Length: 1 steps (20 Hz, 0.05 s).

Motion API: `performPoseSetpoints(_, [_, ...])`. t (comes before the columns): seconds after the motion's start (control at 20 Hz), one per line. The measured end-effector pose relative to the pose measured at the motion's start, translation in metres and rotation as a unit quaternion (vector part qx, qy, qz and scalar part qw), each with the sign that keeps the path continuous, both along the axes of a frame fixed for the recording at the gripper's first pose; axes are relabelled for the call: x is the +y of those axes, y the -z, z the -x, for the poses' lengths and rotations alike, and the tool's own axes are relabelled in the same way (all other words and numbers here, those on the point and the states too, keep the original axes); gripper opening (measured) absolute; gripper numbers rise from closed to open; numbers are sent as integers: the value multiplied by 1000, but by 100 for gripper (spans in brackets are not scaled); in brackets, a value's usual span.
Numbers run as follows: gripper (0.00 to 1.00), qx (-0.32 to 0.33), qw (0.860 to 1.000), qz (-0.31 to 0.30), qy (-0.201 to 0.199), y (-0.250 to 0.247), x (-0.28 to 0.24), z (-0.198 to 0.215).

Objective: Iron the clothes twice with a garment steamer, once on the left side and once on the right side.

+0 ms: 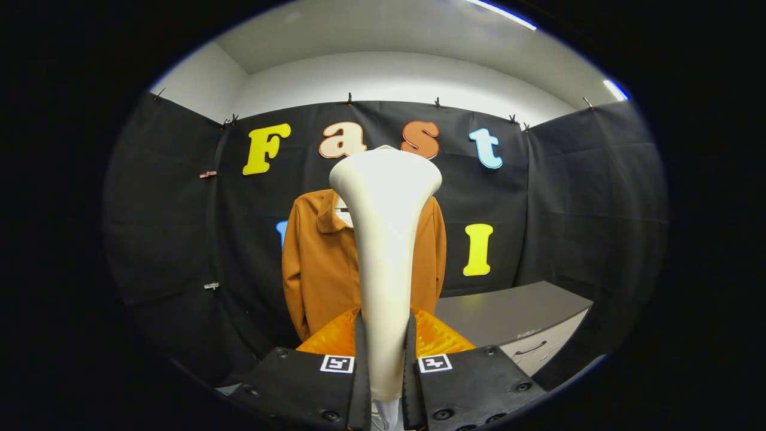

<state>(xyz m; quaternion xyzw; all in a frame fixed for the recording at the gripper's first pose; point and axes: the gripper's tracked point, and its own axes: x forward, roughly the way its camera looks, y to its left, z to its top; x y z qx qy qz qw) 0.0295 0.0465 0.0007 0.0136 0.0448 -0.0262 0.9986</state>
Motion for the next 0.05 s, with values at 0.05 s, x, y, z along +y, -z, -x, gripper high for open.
performPoseSetpoints(0.05, [24, 0, 1000, 0, 0, 1, 0, 1])
